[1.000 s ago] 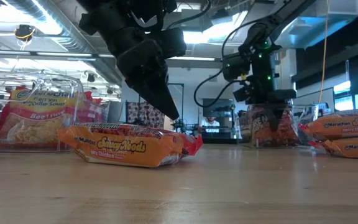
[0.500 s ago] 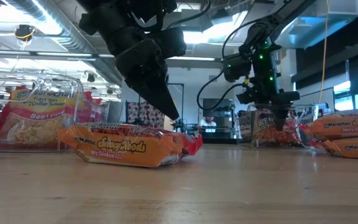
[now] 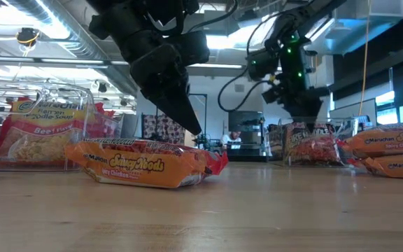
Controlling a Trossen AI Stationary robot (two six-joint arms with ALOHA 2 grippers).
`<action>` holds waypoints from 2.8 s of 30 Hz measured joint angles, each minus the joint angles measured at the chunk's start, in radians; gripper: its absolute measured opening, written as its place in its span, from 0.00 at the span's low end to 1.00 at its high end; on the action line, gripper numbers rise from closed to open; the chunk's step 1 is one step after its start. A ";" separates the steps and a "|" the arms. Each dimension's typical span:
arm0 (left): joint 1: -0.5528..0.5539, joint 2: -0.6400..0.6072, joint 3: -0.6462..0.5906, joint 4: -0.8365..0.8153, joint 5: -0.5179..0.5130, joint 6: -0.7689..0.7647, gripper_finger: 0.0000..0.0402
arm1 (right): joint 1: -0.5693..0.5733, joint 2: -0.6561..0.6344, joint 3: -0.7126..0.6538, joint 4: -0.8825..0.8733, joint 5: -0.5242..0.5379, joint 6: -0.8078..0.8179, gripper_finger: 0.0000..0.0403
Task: Sort Maruchan noodles
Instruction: Put the black noodle pack into the top transparent bin, then put the orange noodle pack into the bottom transparent bin
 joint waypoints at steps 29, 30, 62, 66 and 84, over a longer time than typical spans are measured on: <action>-0.175 -0.039 0.000 -0.008 -0.270 0.003 0.30 | 0.675 -0.227 -0.105 0.360 -0.026 0.816 0.58; -0.192 -0.039 0.000 -0.011 -0.273 -0.009 0.30 | 0.698 -0.225 -0.131 0.439 -0.026 0.827 0.58; -0.411 0.088 0.001 -0.091 -0.408 -0.852 0.30 | 0.810 -0.102 -0.346 1.170 -0.033 1.219 0.68; -0.414 0.091 0.002 -0.077 -0.403 -0.804 0.30 | 0.788 -0.087 -0.344 1.192 -0.043 1.211 0.75; -0.461 0.109 0.000 -0.029 -0.491 -0.667 0.30 | 0.691 0.168 -0.335 1.418 -0.328 1.281 0.77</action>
